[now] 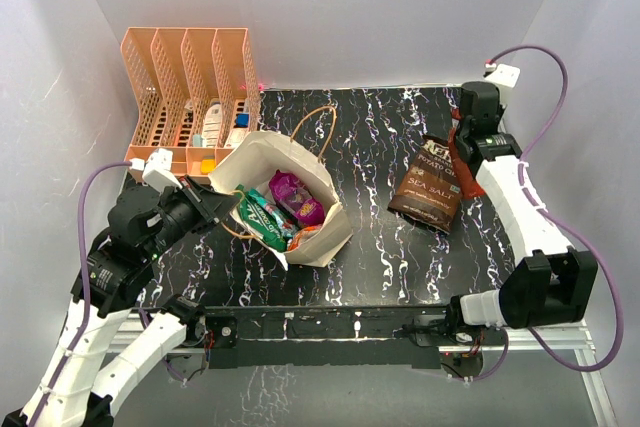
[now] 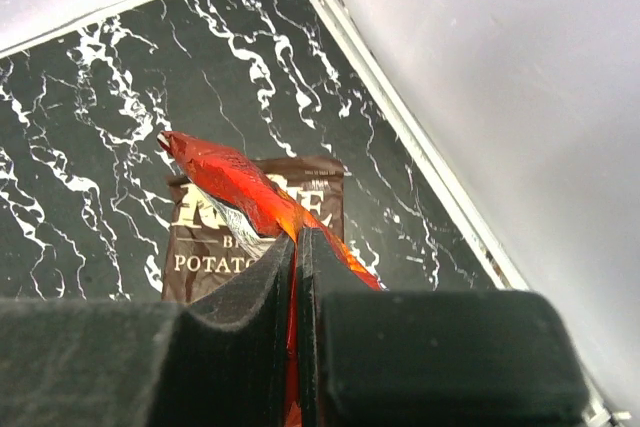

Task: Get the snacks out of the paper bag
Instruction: Place the snack at the center of the board.

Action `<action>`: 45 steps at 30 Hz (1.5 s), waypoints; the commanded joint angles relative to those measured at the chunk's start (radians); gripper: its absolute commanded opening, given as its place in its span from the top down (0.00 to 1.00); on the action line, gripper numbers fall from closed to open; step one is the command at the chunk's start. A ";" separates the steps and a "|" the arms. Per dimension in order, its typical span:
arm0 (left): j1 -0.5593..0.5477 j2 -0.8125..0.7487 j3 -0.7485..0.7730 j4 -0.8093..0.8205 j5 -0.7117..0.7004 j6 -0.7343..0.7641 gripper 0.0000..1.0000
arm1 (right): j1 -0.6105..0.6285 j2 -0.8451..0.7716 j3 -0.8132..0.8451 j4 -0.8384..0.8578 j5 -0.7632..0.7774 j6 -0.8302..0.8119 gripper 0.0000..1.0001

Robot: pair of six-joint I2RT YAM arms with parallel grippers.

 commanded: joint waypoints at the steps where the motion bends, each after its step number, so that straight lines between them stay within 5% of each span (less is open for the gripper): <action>1: -0.005 0.005 0.025 0.014 0.020 0.013 1.00 | 0.006 0.057 0.037 -0.009 0.045 -0.090 0.93; 6: -0.005 -0.003 0.024 -0.001 0.015 0.019 1.00 | 0.008 0.071 -0.090 0.033 -0.206 -0.028 0.91; 10: -0.005 -0.009 0.023 0.003 0.018 0.012 1.00 | 0.007 0.164 -0.216 0.060 -0.528 0.027 0.80; 16: -0.005 0.002 0.057 -0.014 0.014 0.014 1.00 | 0.008 0.266 -0.220 0.089 -0.733 0.065 0.68; 21: -0.005 0.007 0.070 -0.025 0.002 -0.021 1.00 | 0.006 0.171 -0.212 0.069 -0.739 0.087 0.31; 27: -0.004 0.009 0.076 -0.017 -0.003 -0.074 1.00 | 0.007 -0.034 -0.187 0.018 -0.813 0.081 0.08; 35: -0.005 -0.004 0.065 -0.038 -0.031 -0.145 0.91 | 0.050 -0.129 -0.082 0.144 -1.419 0.248 0.02; 45: -0.005 0.022 0.102 -0.047 -0.037 -0.159 0.84 | 0.341 -0.065 0.117 0.212 -1.315 0.412 0.02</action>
